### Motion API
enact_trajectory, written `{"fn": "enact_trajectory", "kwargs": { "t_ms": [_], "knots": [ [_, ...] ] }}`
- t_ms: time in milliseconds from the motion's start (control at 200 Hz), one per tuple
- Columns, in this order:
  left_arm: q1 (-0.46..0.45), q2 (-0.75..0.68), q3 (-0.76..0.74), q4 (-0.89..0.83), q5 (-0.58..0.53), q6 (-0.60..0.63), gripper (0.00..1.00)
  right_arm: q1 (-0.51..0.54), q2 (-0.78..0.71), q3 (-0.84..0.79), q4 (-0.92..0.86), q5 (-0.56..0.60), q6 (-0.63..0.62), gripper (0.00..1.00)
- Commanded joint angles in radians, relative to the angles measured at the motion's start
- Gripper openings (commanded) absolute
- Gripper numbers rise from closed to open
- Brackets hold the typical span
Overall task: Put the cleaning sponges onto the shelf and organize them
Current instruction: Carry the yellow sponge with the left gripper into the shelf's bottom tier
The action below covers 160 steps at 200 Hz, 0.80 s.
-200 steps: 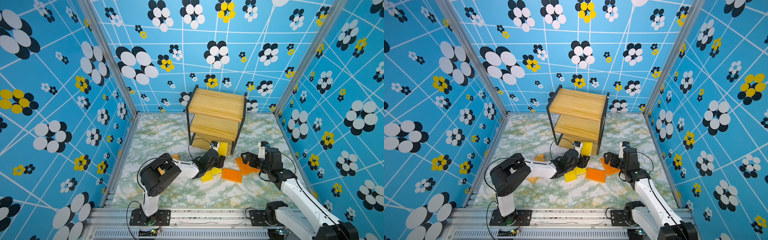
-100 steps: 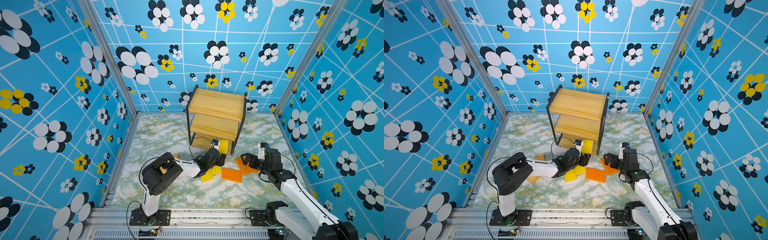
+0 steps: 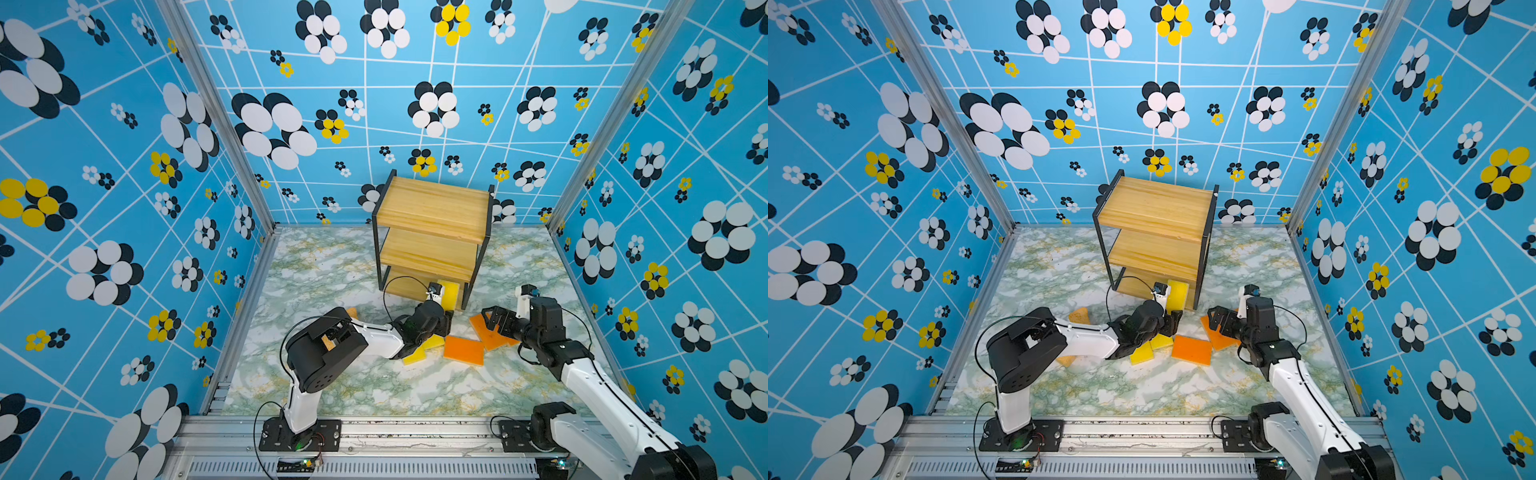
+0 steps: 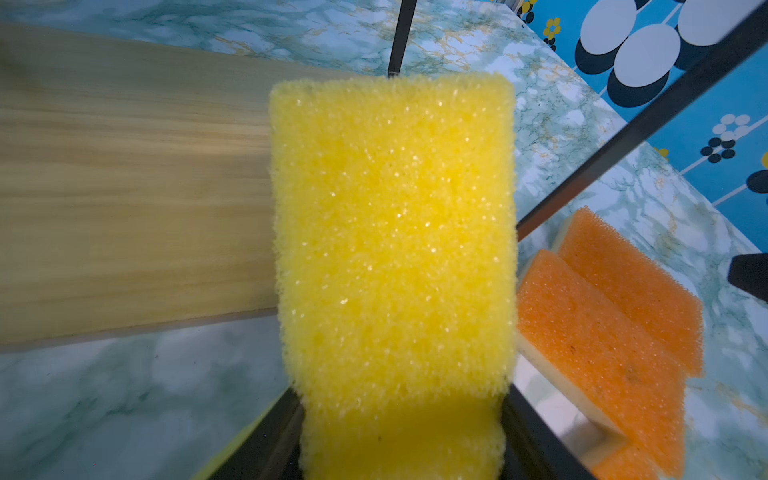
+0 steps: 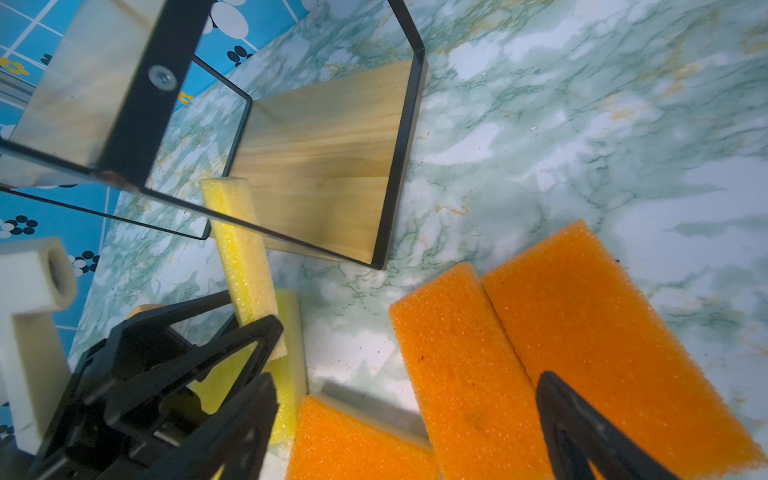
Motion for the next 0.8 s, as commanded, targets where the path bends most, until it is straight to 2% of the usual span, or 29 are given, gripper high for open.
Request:
{"fn": "enact_trajectory", "kwargs": {
  "t_ms": [0, 445, 795],
  "knots": [
    [-0.004, 0.018, 0.018, -0.007, -0.046, 0.033, 0.62, 0.009, -0.019, -0.020, -0.002, 0.010, 0.007, 0.99],
    [-0.005, 0.072, 0.064, 0.043, -0.170, 0.128, 0.64, 0.009, -0.046, -0.030, -0.015, 0.019, 0.005, 0.99],
    [-0.002, 0.120, 0.118, 0.062, -0.190, 0.152, 0.65, 0.009, -0.063, -0.042, -0.016, 0.023, 0.006, 0.99]
  ]
}}
